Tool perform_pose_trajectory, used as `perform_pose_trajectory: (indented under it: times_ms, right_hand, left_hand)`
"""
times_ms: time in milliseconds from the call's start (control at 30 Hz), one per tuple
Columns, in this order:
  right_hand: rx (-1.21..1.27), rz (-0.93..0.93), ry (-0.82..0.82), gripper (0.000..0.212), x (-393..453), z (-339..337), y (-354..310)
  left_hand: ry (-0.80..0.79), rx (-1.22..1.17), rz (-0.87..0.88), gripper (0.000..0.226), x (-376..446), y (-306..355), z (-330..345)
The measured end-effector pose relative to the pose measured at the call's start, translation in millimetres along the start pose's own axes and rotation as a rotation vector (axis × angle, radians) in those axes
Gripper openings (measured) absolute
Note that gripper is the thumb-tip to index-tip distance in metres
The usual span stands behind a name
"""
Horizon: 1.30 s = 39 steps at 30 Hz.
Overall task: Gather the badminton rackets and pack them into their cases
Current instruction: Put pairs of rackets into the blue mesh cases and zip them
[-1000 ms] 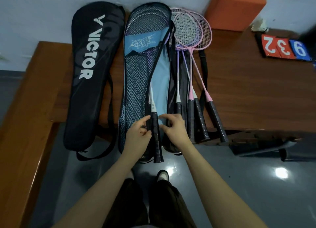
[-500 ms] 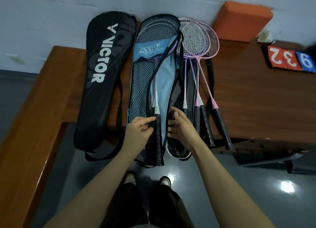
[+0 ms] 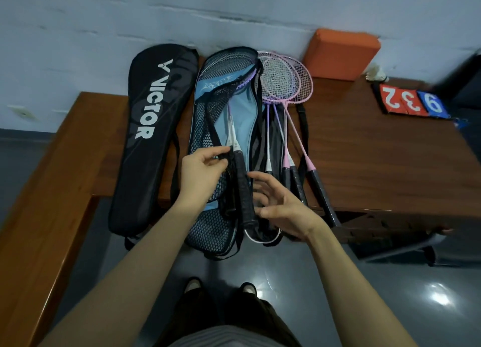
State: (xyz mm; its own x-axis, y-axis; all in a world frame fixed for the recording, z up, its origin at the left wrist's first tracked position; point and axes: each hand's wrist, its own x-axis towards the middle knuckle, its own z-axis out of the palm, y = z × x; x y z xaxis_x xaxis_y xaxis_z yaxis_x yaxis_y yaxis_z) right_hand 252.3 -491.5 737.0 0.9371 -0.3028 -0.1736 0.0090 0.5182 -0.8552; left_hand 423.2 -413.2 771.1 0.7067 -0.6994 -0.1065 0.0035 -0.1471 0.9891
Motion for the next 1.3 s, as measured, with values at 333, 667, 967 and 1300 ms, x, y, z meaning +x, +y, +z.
perform_pose_trajectory:
  times_ms: [333,667,967,1300]
  right_hand:
    - [-0.087,-0.164,0.248,0.059,-10.8,10.7,-27.7]
    - [-0.325,-0.284,0.617,0.028,-6.9,34.1,-30.3]
    - [-0.441,-0.316,0.504,0.059,-9.8,52.8,-31.5]
    - [-0.577,-0.301,0.594,0.035,-10.3,49.3,-31.7]
  left_hand:
    - [-0.133,-0.044,0.08,0.029,-10.8,33.7,2.1]
    - [-0.133,-0.097,0.057,0.031,-18.4,43.5,2.9]
    - [-0.068,-0.163,0.079,0.027,-17.2,52.4,3.2]
    - [-0.073,-0.198,0.05,0.026,-23.7,48.7,14.2]
